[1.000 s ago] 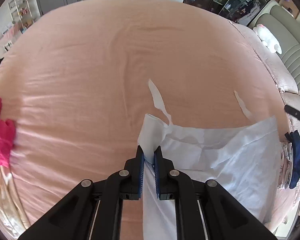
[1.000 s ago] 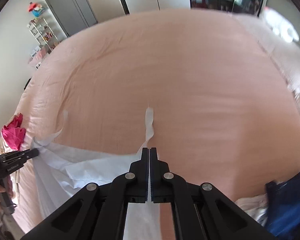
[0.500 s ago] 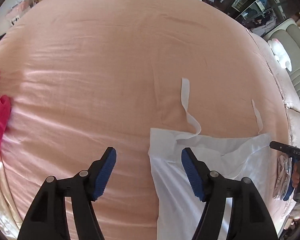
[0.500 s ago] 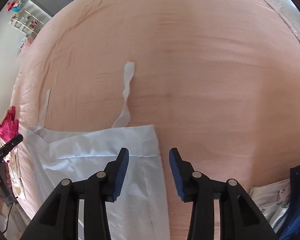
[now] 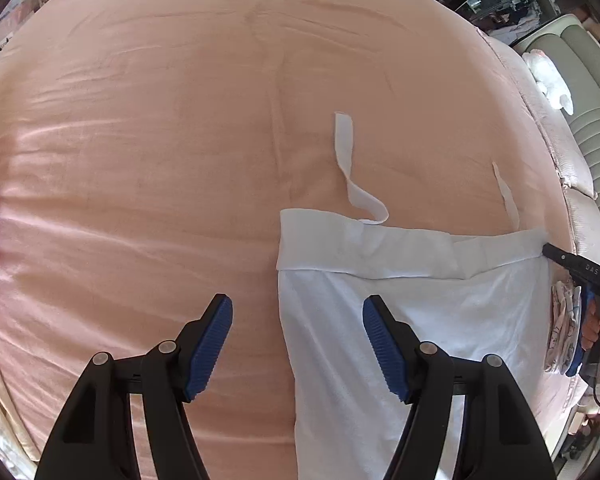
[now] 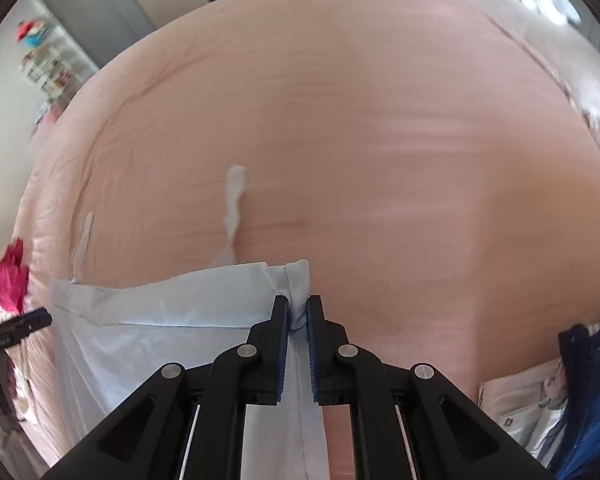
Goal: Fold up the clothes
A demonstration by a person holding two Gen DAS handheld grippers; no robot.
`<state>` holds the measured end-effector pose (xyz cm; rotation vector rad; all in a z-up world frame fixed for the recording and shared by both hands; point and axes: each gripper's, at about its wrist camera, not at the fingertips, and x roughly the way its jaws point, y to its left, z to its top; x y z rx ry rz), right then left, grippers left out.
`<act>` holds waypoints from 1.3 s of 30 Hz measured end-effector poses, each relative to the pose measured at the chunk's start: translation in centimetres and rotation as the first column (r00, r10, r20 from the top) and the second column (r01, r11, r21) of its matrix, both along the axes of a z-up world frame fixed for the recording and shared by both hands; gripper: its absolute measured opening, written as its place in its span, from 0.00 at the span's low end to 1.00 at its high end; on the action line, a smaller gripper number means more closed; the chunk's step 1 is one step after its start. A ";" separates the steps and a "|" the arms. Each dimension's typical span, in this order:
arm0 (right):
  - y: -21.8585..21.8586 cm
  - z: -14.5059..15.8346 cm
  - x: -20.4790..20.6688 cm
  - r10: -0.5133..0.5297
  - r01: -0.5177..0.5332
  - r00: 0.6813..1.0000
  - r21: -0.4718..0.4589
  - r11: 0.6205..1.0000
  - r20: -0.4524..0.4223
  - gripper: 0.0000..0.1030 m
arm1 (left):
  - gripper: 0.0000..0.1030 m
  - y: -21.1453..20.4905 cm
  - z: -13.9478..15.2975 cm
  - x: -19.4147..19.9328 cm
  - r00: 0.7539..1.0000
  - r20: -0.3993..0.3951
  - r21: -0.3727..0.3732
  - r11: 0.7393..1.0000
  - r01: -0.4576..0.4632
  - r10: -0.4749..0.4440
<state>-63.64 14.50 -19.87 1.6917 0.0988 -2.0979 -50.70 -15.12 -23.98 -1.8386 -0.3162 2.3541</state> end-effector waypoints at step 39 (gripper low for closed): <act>1.4 6.5 -3.1 0.250 -0.223 0.953 0.165 0.961 -0.171 0.26 | 0.66 20.5 0.3 -0.2 0.955 -0.042 -0.218 0.935 0.279 -0.295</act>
